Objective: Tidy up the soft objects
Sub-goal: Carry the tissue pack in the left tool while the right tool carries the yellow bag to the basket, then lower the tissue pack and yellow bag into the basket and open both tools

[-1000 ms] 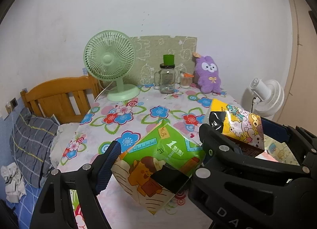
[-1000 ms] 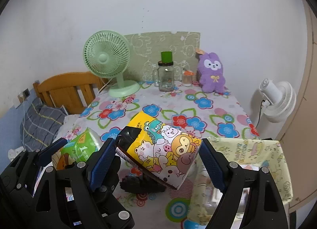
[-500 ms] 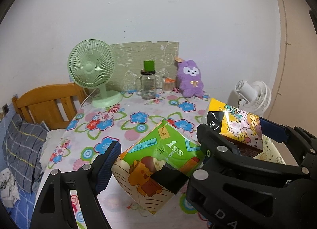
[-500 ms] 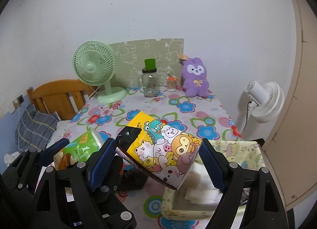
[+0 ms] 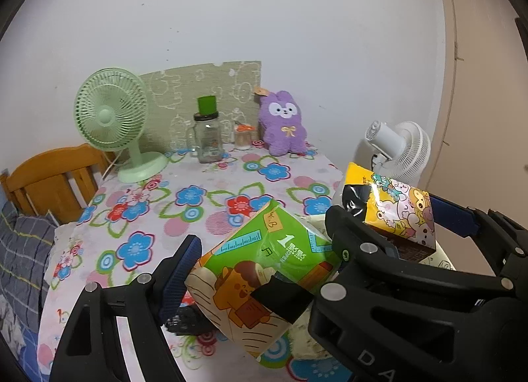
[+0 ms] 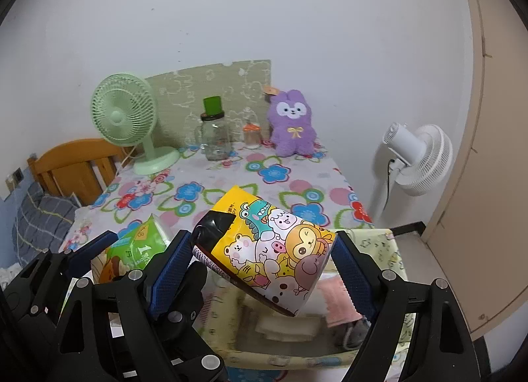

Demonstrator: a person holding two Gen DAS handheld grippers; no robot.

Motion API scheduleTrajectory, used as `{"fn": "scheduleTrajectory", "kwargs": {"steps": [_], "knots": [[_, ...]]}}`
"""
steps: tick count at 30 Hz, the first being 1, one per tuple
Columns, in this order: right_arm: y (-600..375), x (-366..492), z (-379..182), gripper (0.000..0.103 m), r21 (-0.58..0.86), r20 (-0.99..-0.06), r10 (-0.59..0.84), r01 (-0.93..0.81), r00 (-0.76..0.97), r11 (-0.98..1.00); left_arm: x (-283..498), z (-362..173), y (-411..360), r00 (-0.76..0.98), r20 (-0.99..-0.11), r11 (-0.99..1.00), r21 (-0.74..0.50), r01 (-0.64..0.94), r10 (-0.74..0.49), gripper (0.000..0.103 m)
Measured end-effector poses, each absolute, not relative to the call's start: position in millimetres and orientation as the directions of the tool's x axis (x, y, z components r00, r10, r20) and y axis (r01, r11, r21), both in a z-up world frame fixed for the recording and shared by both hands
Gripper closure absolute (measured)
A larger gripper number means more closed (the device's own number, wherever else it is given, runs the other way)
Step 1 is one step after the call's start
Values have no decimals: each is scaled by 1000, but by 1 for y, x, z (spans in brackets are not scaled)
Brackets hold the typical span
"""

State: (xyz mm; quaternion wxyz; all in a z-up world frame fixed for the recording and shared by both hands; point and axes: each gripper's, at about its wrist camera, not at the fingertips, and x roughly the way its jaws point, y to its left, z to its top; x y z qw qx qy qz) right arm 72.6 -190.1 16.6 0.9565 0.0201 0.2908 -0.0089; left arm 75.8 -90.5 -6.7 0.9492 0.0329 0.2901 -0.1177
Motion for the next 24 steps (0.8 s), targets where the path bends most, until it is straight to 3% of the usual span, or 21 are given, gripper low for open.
{"fn": "scheduleTrajectory", "kwargs": {"steps": [24], "knots": [[-261,91,-17,17,72,-603,-58,127,795,989,103,-37,-160,707,-638,919,-3,393,-305,18]]}}
